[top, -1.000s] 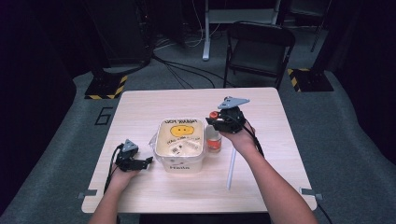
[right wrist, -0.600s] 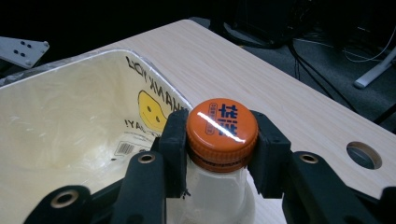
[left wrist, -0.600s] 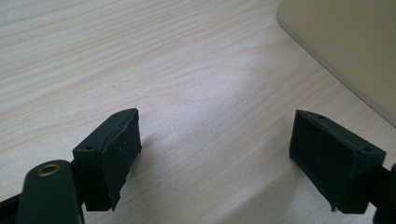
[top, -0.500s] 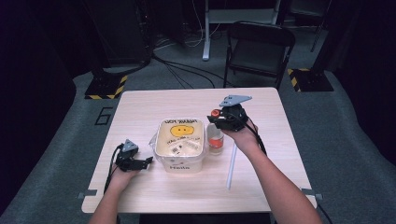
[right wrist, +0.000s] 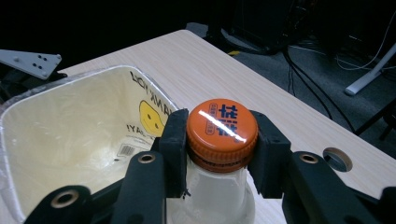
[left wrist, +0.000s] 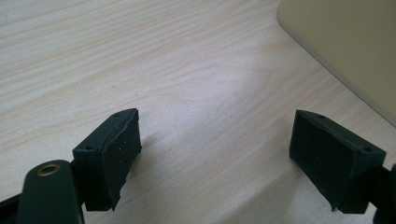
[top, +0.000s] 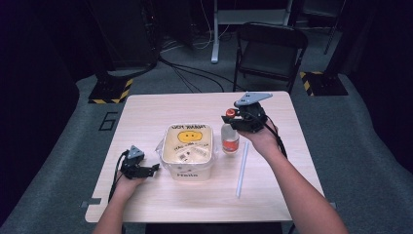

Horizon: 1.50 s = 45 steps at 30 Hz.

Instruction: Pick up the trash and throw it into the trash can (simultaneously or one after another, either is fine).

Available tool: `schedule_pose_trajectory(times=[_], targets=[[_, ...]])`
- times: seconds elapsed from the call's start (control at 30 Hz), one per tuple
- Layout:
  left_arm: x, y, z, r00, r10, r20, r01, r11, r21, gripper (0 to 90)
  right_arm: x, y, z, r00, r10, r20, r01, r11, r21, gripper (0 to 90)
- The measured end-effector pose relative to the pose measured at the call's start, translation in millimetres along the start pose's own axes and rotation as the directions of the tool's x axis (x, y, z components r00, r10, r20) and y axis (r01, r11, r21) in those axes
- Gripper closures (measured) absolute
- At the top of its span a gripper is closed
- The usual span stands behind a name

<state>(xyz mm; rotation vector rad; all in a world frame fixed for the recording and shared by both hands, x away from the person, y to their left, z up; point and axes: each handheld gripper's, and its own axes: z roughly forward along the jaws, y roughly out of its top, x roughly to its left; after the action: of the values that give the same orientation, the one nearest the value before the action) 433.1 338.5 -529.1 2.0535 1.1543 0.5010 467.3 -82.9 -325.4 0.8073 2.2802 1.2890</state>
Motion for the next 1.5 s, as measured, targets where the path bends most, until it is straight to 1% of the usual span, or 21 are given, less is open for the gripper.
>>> schedule_pose_trajectory(times=[0.03, 0.17, 0.43, 0.6, 0.67, 0.73, 0.8, 0.83, 0.9, 1.0, 1.23, 1.27, 1.37, 1.5], targets=[[0.2, 0.2, -0.5, 1.0, 0.002, 0.003, -0.002, 1.0, 0.005, 16.5, 0.8, 2.0, -1.7, 1.0, -0.002, -0.002, 0.002, 1.0, 0.0, 61.6], [0.0, 0.1, -0.1, 1.0, 0.0, 0.001, 0.0, 1.0, 0.001, 16.5, 4.1, 10.3, -8.2, 0.9998, -0.018, -0.005, 0.018, 1.0, -0.005, 61.7], [-0.1, 0.0, 0.0, 1.0, 0.0, -0.001, 0.0, 1.0, 0.0, 16.5, 7.8, 29.0, -20.0, 0.9996, -0.021, -0.019, 0.021, 1.0, -0.004, 61.7], [-0.1, -0.1, 0.2, 1.0, 0.0, -0.002, 0.0, 1.0, -0.002, 16.5, 7.6, 36.8, -24.7, 0.9995, -0.02, -0.024, 0.02, 1.0, -0.008, 61.7], [0.0, 0.0, 0.0, 1.0, 0.001, 0.0, -0.001, 1.0, 0.0, 16.5, 7.0, 42.9, -28.2, 0.9995, -0.02, -0.025, 0.02, 1.0, -0.014, 61.7], [0.0, 0.0, 0.0, 1.0, 0.0, 0.0, 0.0, 1.0, 0.0, 16.5, 7.3, 49.0, -31.1, 0.9992, -0.03, -0.025, 0.03, 0.999, -0.018, 61.7], [0.0, 0.0, 0.0, 1.0, 0.0, 0.0, 0.0, 1.0, 0.0, 16.5, 7.8, 51.1, -32.2, 0.9993, -0.03, -0.023, 0.03, 0.999, -0.018, 61.7], [0.1, 0.1, -0.2, 1.0, 0.001, 0.001, -0.001, 1.0, 0.002, 16.5, 8.9, 57.2, -35.0, 0.999, -0.04, -0.022, 0.04, 0.999, -0.02, 61.7], [0.2, 0.2, -0.5, 1.0, 0.001, 0.002, -0.001, 1.0, 0.006, 16.5, 10.2, 64.0, -38.0, 0.9988, -0.044, -0.019, 0.044, 0.999, -0.023, 61.7], [0.2, 0.2, -0.5, 1.0, 0.001, 0.002, -0.001, 1.0, 0.005, 16.5, 11.1, 70.9, -41.2, 0.9988, -0.045, -0.018, 0.045, 0.999, -0.03, 61.7], [-0.1, 0.1, -0.4, 1.0, -0.004, 0.004, 0.004, 1.0, 0.005, 16.5, 14.6, 81.8, -43.9, 0.9983, -0.053, -0.025, 0.052, 0.998, -0.04, 61.7], [0.0, 0.1, -0.4, 1.0, -0.002, 0.004, 0.002, 1.0, 0.005, 16.5, 16.3, 85.5, -43.9, 0.9977, -0.063, -0.026, 0.061, 0.997, -0.043, 61.7], [0.0, 0.1, -0.3, 1.0, -0.002, 0.003, 0.002, 1.0, 0.004, 16.5, 19.4, 90.8, -43.9, 0.9971, -0.07, -0.03, 0.069, 0.997, -0.047, 61.7], [0.2, 0.2, -0.4, 1.0, 0.001, 0.002, -0.001, 1.0, 0.005, 16.5, 23.2, 97.3, -43.3, 0.9968, -0.069, -0.039, 0.067, 0.996, -0.057, 61.7]])
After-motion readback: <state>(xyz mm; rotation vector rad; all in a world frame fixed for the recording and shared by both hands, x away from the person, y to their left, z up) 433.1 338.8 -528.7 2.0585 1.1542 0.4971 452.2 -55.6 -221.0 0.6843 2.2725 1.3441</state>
